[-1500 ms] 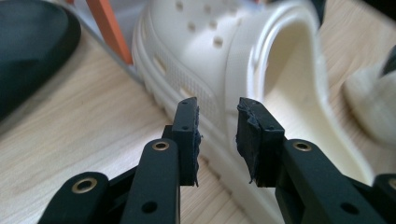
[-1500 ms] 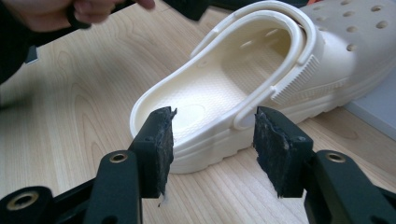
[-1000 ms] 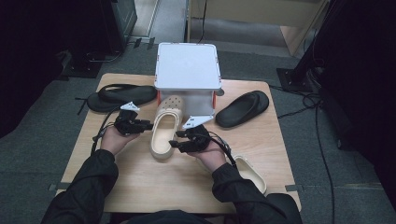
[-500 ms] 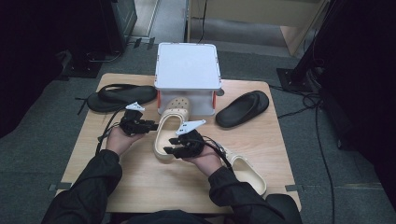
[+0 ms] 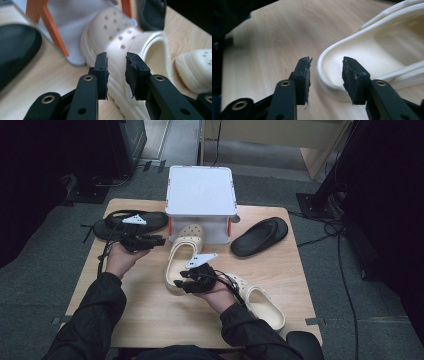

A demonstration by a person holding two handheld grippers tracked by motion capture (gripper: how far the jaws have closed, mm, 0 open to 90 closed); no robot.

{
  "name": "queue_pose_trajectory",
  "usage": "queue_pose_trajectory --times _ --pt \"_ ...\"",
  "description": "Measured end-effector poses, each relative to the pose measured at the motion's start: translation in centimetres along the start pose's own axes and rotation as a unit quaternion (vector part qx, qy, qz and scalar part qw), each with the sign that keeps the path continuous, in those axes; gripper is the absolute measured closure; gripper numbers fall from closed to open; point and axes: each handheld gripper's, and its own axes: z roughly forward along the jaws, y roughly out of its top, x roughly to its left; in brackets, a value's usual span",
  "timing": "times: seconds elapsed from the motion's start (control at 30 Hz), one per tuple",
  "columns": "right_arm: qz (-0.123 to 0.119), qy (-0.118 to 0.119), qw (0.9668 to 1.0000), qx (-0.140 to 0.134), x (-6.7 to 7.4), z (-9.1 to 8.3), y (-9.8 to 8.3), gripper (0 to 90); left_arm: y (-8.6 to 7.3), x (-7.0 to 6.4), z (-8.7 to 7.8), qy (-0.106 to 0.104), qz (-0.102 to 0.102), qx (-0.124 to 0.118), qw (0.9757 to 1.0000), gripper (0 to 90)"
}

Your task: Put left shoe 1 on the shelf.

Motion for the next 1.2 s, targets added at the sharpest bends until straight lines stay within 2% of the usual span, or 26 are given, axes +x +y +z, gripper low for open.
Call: queue_pose_trajectory --times 0.03,0.07,0.1,0.13,0.17,0.2,0.23,0.27,0.33,0.43,0.53,0.67,0.7,0.73,0.83,0.93,1.0,1.07,1.2 --pt "0.001 -0.012 0.9999 -0.004 -0.2 -0.2 0.1 56.6 0.4 -0.1 -0.3 -0.001 0.005 -0.002 1.0 71.4" --pt "0.006 -0.036 0.9993 -0.012 -1.0 -0.8 0.3 56.1 0.8 -0.1 -0.5 -0.004 0.01 -0.006 0.9999 71.6" --pt "0.006 -0.036 0.9993 -0.012 -1.0 -0.8 0.3 56.1 1.2 -0.2 -0.8 -0.005 0.012 -0.009 0.9999 71.6" --pt "0.017 -0.055 0.9982 -0.017 -1.9 -1.4 0.5 55.2 1.8 -0.1 -1.1 -0.007 0.018 -0.014 0.9997 71.8" --pt "0.017 -0.055 0.9982 -0.017 -1.9 -1.4 0.5 55.2 1.8 -0.1 -1.1 -0.007 0.018 -0.014 0.9997 71.9" --pt "0.034 -0.072 0.9965 -0.025 -2.8 -1.8 0.5 53.1 2.2 0.0 -1.2 -0.007 0.02 -0.017 0.9996 72.0" --pt "0.034 -0.072 0.9965 -0.025 -2.8 -1.8 0.5 53.1 2.4 0.1 -1.3 -0.007 0.021 -0.018 0.9996 72.0" --pt "0.05 -0.083 0.9949 -0.027 -3.6 -1.8 0.5 51.0 2.8 0.2 -1.4 -0.01 0.018 -0.021 0.9996 72.4" --pt "0.056 -0.088 0.9943 -0.026 -3.9 -1.7 0.5 50.1 3.5 0.3 -1.6 -0.01 0.023 -0.022 0.9994 72.6" --pt "0.063 -0.108 0.9917 -0.029 -4.5 -1.2 0.5 46.8 4.6 0.2 -1.7 -0.014 0.029 -0.026 0.9991 73.1" --pt "0.081 -0.113 0.99 -0.023 -5.0 -0.6 0.8 44.5 5.9 0.1 -1.8 -0.017 0.036 -0.028 0.9988 73.1" --pt "0.082 -0.125 0.9884 -0.025 -5.2 0.1 1.3 47.4 8.1 0.1 -1.4 -0.011 0.047 -0.033 0.9983 72.9" --pt "0.082 -0.125 0.9884 -0.025 -5.2 0.1 1.3 47.4 8.1 0.1 -1.4 -0.011 0.047 -0.033 0.9983 72.8" --pt "0.08 -0.137 0.9871 -0.021 -5.3 0.2 1.6 47.2 8.6 0.0 -1.4 -0.011 0.054 -0.036 0.9978 72.6" --pt "0.08 -0.143 0.9862 -0.021 -5.3 0.3 1.7 48.3 9.5 0.0 -0.9 -0.002 0.063 -0.036 0.9974 72.3" --pt "0.072 -0.162 0.9841 -0.013 -5.4 0.6 2.0 49.1 9.6 0.5 0.1 0.005 0.054 -0.026 0.9982 72.1" --pt "0.067 -0.176 0.9821 -0.004 -5.5 1.0 2.2 51.1 9.5 0.8 0.5 -0.001 0.055 -0.025 0.9982 71.8" --pt "0.066 -0.177 0.982 -0.003 -5.6 1.0 2.2 52.5 9.4 0.9 1.0 0.003 0.06 -0.017 0.998 71.5" --pt "0.076 -0.19 0.9788 -0.011 -6.1 1.2 2.8 61.8 9.5 1.1 1.2 0.013 0.072 -0.012 0.9972 70.9"
